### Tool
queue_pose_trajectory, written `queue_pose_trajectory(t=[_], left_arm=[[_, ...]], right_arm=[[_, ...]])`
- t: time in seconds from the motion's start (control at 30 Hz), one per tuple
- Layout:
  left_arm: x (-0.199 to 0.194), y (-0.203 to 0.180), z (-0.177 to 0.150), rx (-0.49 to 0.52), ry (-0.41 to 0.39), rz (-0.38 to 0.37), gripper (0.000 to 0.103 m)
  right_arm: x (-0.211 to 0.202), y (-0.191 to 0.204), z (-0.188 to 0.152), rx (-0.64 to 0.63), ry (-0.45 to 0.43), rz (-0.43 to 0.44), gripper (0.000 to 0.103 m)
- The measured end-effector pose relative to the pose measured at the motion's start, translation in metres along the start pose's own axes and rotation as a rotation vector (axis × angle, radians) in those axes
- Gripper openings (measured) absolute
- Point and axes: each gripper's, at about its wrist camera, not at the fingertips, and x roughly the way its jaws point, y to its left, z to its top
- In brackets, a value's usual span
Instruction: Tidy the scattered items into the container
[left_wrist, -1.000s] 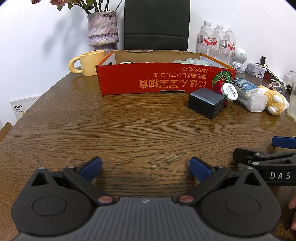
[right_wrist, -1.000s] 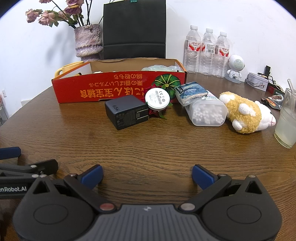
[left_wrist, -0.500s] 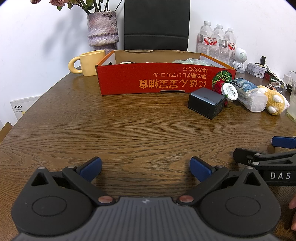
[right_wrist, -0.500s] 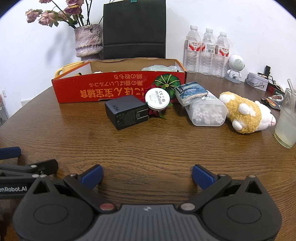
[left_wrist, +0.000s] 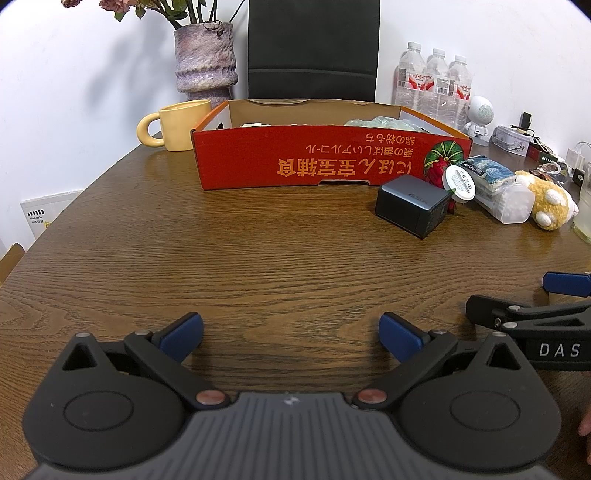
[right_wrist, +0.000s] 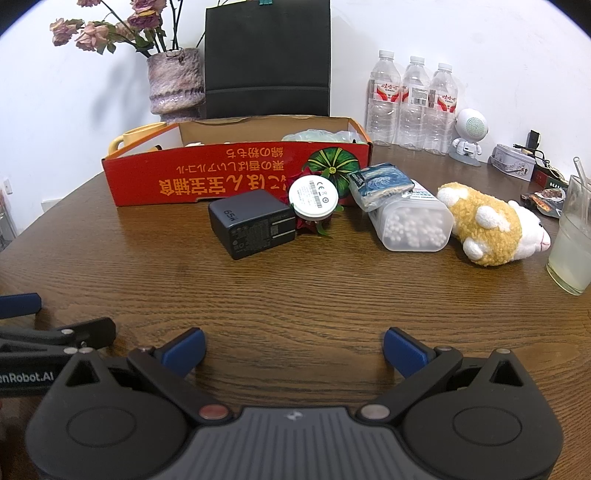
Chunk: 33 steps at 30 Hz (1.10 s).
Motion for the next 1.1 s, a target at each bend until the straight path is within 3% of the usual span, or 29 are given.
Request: queue_pose_trajectory(t=[0.07,0.17,0.37,0.4,0.5,0.53,0.6,0.73,0.8,0.93,1.1], left_arm=[[-0.001,-0.002,0.002,0.000,-0.012,0.014,0.103],[-0.009,-0.005,0.017,0.025,-0.101,-0.017,0.103],[0.021,-0.025,0.066,0.058,-0.143,-0.220,0.103],[0.031,-0.032,0.073,0.061,-0.126,-0.245,0.103],[0.064,-0.053,0.088,0.138,-0.072,-0.315,0.103],[0.072,-0.059,0.089,0.167,-0.075,-0.334,0.103],[0.084,-0.066,0.090,0.211,-0.071,-0.334,0.101],[0.093,-0.064,0.088,0.194,0.005,-0.328,0.060],[0.086,-0.057,0.083,0.165,0.007,-0.294,0.059],[0.070,-0.040,0.071,0.121,0.007,-0.233,0.058],[0.047,-0.021,0.062,0.074,-0.004,-0.161,0.058]], right_arm=[[-0.001,-0.001,0.001,-0.010,0.014,0.013,0.103],[-0.011,-0.014,0.010,0.013,-0.009,0.039,0.088],[-0.020,-0.049,0.049,0.057,-0.115,0.063,0.077],[-0.014,-0.053,0.057,0.061,-0.112,0.078,0.071],[0.003,-0.065,0.079,0.073,-0.101,0.120,0.036],[0.007,-0.069,0.083,0.083,-0.097,0.124,0.032],[0.012,-0.073,0.091,0.087,-0.101,0.138,0.031],[0.029,-0.070,0.099,0.080,-0.065,0.179,0.032],[0.037,-0.058,0.097,0.039,-0.042,0.155,0.034],[0.051,-0.033,0.092,-0.056,-0.037,0.078,0.057],[0.060,-0.017,0.088,-0.047,-0.007,0.079,0.059]])
